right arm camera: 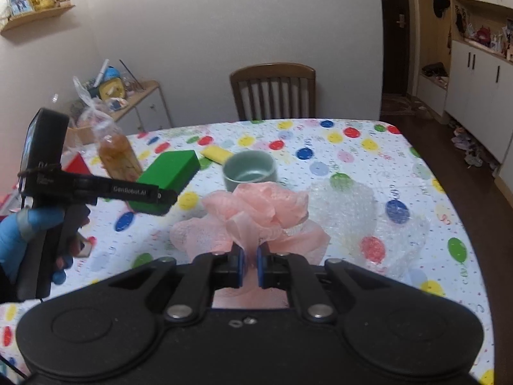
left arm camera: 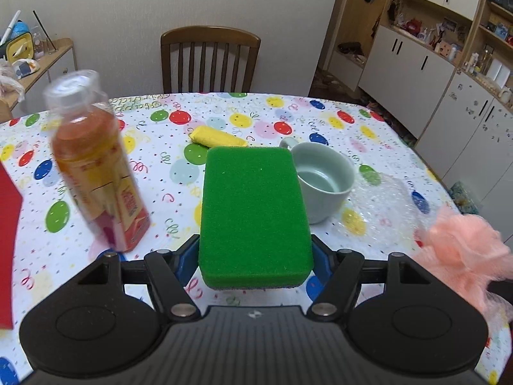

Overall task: Organize soft objects
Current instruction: 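Carry the green sponge and pink puff into the red box and release both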

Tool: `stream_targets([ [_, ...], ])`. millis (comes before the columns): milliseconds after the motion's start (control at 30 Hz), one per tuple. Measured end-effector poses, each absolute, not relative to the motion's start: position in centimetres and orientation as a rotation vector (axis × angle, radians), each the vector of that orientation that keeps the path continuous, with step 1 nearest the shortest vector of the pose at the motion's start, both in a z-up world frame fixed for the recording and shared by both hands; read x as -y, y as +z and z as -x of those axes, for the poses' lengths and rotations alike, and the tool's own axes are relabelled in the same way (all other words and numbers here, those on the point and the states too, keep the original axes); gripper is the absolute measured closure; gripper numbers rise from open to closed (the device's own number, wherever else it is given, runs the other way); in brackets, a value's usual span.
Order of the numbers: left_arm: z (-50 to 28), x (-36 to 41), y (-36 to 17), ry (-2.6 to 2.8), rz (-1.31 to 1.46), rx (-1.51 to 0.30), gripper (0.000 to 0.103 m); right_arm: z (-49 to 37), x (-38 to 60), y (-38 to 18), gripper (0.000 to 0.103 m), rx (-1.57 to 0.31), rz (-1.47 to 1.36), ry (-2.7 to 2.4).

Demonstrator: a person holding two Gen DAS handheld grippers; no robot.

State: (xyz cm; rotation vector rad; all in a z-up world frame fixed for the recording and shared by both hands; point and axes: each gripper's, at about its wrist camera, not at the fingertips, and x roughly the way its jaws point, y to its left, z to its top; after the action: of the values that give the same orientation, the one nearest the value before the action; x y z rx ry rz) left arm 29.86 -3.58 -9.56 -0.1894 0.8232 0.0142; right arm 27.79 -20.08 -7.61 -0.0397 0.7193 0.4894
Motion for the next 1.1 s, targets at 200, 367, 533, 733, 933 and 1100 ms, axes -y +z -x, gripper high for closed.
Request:
stream_targets([
  [200,-26.7,2.0,-7.0,0.027,0.203,-0.801,0.033,-26.6,18.3,-5.6,0.096,-0.694,0.027,0.558],
  [367,-24.1,-0.5,-5.3,0.066,0.225,-0.786,0.033,-26.3,16.2,-3.9,0.096,-0.674,0.013,0.624],
  [533,-21.3,-3.8,-3.8,0.120,0.258,-0.772,0.033,-26.1,13.3,-2.5,0.096,-0.648,0.030,0.683],
  [733,-18.2,-8.1,-2.1,0.184,0.279,-0.736,0.033,-25.7,9.3,-1.5,0.096,-0.643,0.038,0.754],
  [933,-15.8,-12.6,-1.1,0.241,0.306,-0.708,0.033,-24.9,4.6,-0.2,0.096,-0.622,0.058,0.821],
  [1100,-14.4,-16.5,-0.7,0.289,0.324,-0.699,0.033,-24.5,0.1,0.8,0.096,-0.612,0.074,0.877],
])
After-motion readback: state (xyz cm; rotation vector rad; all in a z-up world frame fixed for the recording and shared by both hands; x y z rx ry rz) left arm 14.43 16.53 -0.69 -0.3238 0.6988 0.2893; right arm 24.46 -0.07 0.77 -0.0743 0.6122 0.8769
